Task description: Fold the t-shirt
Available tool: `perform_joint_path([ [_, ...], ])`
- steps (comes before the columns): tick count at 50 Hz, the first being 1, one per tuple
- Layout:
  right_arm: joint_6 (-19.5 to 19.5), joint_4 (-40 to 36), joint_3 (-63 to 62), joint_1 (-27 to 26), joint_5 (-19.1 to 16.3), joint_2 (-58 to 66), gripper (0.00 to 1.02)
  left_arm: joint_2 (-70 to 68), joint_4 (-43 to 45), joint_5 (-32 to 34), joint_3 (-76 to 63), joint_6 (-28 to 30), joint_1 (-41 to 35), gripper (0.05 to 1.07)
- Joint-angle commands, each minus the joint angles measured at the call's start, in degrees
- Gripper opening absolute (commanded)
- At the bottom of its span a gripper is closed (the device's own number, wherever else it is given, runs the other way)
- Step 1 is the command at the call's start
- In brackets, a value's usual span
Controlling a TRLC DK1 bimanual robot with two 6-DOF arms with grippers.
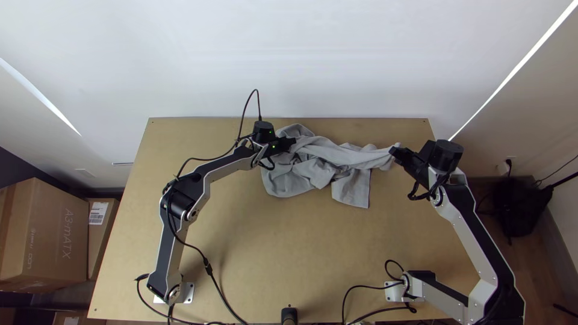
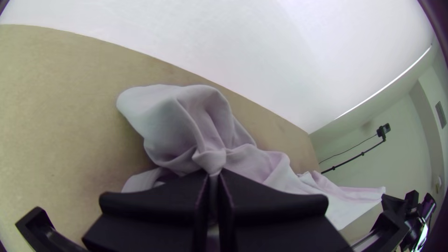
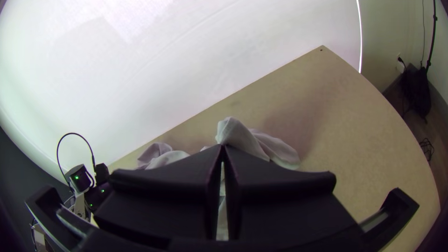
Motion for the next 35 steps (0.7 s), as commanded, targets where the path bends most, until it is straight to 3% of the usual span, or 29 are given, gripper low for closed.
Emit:
perform_joint_path([
  [1,0.97,1.49,2.74,-0.73,0.91,-0.49,0.02,-6.13,-1.01,0.14,-1.08,-1.3,1.4,0.08],
  [35,2.46,4.74,8.72,-0.91,1.52,-7.61,0.02,-39.88,-8.22,-1.8,-12.24,1.51,5.09,0.08],
])
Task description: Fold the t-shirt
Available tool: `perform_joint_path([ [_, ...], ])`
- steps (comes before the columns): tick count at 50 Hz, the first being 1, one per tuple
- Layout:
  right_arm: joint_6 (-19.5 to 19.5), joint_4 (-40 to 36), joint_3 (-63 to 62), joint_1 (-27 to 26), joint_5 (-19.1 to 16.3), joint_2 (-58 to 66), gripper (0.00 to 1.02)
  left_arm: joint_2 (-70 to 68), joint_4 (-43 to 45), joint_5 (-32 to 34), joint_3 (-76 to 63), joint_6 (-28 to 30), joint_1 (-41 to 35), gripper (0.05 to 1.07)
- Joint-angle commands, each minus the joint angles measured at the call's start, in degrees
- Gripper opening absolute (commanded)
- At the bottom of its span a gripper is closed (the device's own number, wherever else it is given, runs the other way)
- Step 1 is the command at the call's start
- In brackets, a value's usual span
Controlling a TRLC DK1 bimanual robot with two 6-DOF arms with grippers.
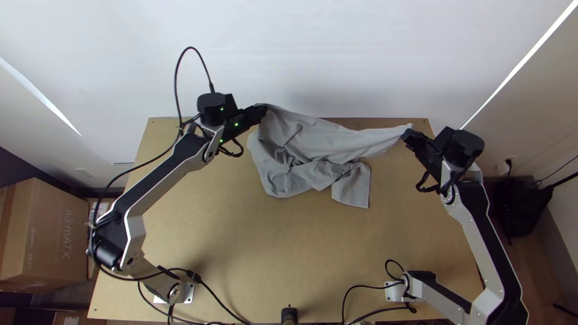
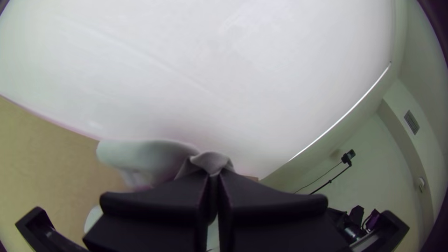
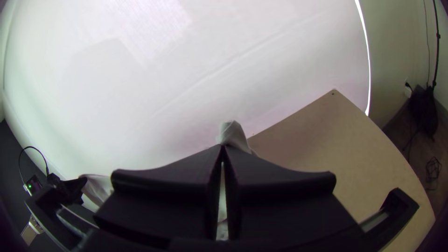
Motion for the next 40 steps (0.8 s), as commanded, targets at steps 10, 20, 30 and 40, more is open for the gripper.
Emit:
perform_joint_path([
  [10,1.41,4.56,1.5,-0.38,0.54,-12.35,0.02,-17.8,0.42,-0.62,-6.93,3.03,0.99,0.08],
  [20,0.27,3.24,5.11,-0.3,0.54,-18.94,0.02,-29.93,-2.92,-2.81,-9.57,4.61,3.89,0.07],
  [30,0.27,-1.15,10.73,0.67,0.54,-22.9,0.02,-41.8,-8.28,-3.6,-10.01,4.7,8.19,0.08],
  [40,0.62,-5.9,16.18,1.55,0.45,-25.71,0.02,-51.2,-13.21,-3.78,-8.87,4.79,12.59,0.07],
])
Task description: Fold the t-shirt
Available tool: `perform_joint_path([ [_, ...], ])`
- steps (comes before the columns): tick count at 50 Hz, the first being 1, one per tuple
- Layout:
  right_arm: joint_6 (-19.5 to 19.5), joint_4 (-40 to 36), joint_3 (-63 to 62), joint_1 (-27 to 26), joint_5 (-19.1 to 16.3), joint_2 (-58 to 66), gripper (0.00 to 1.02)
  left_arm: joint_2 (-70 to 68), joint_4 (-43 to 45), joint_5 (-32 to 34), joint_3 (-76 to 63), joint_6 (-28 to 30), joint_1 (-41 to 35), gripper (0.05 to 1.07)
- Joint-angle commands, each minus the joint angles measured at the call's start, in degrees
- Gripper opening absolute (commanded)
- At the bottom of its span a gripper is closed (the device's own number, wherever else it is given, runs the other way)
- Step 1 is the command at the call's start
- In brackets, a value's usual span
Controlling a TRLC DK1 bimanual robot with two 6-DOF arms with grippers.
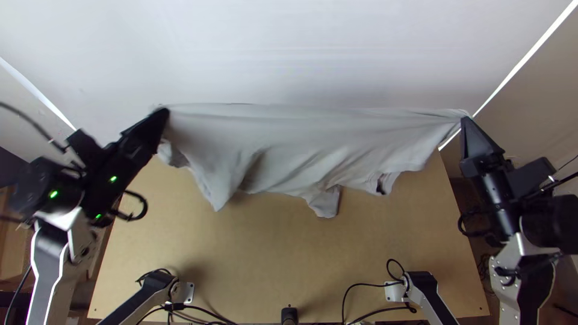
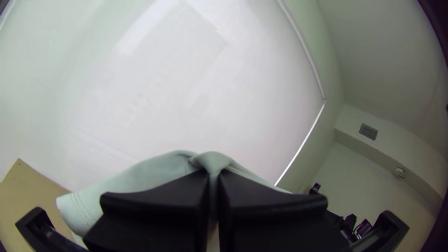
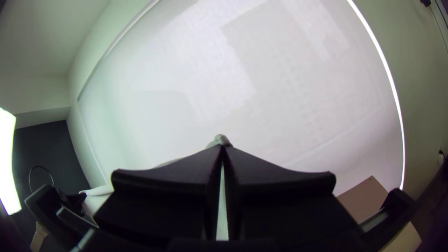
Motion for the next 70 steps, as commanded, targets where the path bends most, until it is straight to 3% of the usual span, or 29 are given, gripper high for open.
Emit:
perform_joint_path([
  [1,0.12,-1.33,4.25,-0.5,3.07,-1.86,0.02,-5.11,-1.34,-2.51,0.9,0.7,3.85,0.07],
  [25,0.73,-3.44,10.4,2.31,2.72,0.77,0.02,-9.15,-6.0,-1.11,4.33,-0.53,10.26,0.07],
  [44,3.02,2.44,-3.75,4.51,2.72,8.24,0.02,-3.97,0.42,1.0,-13.95,-1.15,9.47,0.07],
  [57,3.63,9.39,-15.79,6.7,2.72,13.43,0.02,3.33,10.88,2.23,-29.51,0.7,10.0,0.07],
  [70,1.88,15.89,-13.86,6.7,2.99,25.29,0.02,16.16,16.59,2.41,-25.55,3.51,9.3,0.07],
])
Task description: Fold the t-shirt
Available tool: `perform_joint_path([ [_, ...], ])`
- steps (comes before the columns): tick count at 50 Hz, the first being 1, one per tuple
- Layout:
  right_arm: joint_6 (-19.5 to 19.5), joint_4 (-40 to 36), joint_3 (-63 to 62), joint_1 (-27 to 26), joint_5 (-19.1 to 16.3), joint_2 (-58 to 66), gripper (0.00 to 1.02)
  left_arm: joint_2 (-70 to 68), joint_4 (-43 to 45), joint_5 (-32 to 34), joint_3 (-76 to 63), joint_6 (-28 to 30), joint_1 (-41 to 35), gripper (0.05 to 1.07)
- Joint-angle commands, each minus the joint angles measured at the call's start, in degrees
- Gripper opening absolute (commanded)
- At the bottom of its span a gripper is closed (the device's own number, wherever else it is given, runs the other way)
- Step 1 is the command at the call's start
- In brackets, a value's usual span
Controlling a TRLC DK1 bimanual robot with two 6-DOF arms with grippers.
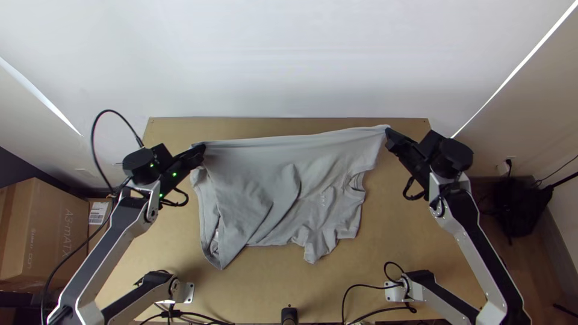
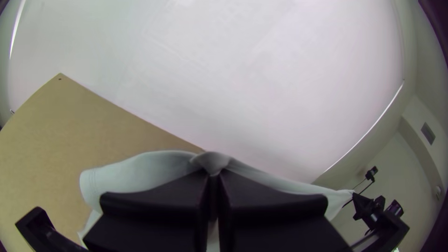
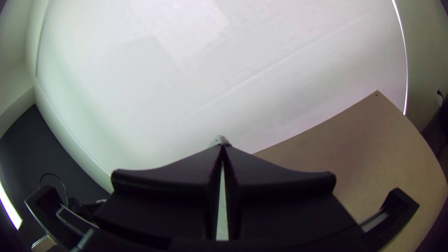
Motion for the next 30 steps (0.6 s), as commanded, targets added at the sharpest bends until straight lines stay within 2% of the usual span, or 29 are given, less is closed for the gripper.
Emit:
perform_joint_path([
  [1,-0.73,3.35,3.44,-0.42,1.85,4.49,0.02,3.31,2.41,-1.04,5.01,2.92,0.38,0.07],
  [10,-3.45,5.02,16.1,-2.09,1.94,9.68,0.02,5.51,1.97,-1.04,20.48,5.3,1.78,0.07],
  [16,-3.54,4.14,22.78,-2.88,2.02,9.5,0.02,5.33,-1.9,-1.04,30.06,6.18,3.98,0.07],
  [30,-3.89,0.1,27.61,-2.27,2.02,-3.95,0.02,-5.57,-9.81,-1.04,39.2,5.91,4.77,0.07],
])
